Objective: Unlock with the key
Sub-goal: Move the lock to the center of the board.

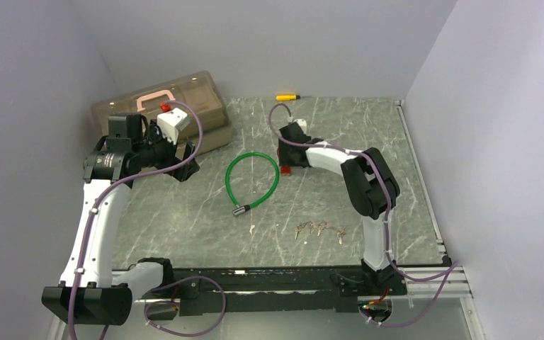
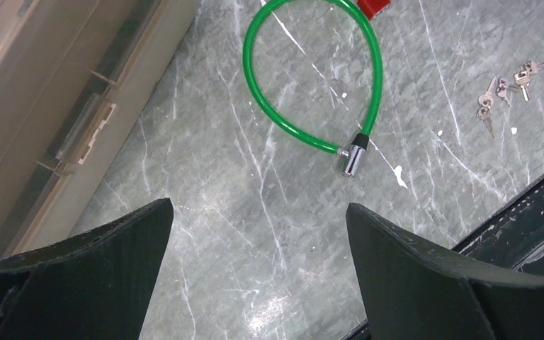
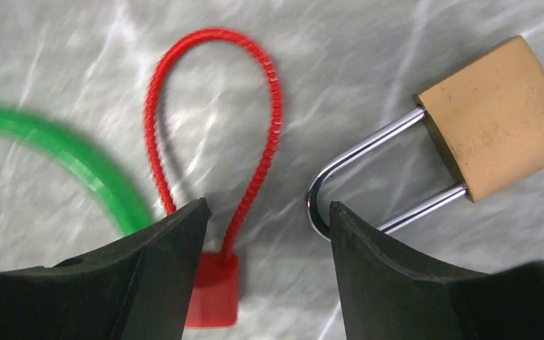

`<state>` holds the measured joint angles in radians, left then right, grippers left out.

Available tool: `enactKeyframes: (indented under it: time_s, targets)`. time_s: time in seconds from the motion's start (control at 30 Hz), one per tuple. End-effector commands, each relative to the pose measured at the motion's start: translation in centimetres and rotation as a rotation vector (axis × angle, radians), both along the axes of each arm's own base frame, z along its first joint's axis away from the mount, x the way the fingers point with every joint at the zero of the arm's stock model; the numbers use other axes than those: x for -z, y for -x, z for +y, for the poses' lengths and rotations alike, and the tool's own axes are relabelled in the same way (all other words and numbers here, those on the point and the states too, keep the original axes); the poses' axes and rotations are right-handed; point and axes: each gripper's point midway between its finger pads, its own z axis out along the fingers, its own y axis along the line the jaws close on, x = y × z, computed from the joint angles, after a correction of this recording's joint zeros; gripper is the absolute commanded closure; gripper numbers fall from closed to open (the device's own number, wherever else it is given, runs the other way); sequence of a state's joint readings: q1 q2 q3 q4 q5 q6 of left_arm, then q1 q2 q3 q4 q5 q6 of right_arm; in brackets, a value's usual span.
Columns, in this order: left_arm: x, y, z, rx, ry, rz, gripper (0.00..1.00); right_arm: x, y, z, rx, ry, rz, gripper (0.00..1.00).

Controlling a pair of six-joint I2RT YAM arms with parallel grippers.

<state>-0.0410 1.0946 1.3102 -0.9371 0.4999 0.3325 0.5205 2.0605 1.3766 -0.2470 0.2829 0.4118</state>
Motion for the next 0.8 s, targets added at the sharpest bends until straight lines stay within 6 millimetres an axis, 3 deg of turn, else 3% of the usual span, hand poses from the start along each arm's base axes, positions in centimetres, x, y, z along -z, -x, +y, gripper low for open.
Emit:
enactKeyframes:
  time_s: [0.0,0.23,0.4,0.47,0.57,0.7,0.77]
  targets:
    - [-0.2,0.7,-0.2,0.024,-0.007,-0.017,0.01,2.3,7.1,2.9,-0.116,-0.005,0.165,0.34]
    - [-0.2,0.9,-0.2,0.030,-0.008,-0.010,0.01,0.8,12.5,7.8,-0.258,-0.018,0.161,0.33]
    - [0.0,1.2,-0.3,0.035,-0.008,-0.003,0.01,-0.5,13.9,9.2,-0.296,-0.039,0.146,0.32]
    - [0.3,1.3,-0.2,0.035,-0.010,0.005,0.01,-1.2,13.8,9.2,-0.300,-0.040,0.129,0.26]
    - [0.8,1.4,-0.2,0.039,-0.012,0.019,0.01,-3.4,12.8,8.8,-0.302,-0.032,0.068,0.15]
    - [1.0,1.7,-0.3,0.051,-0.013,0.037,0.01,-8.5,11.9,8.8,-0.328,-0.062,-0.024,0.02]
    - [0.8,1.9,-0.4,0.059,-0.013,0.043,0.01,-10.5,12.3,8.4,-0.333,-0.081,-0.050,0.00]
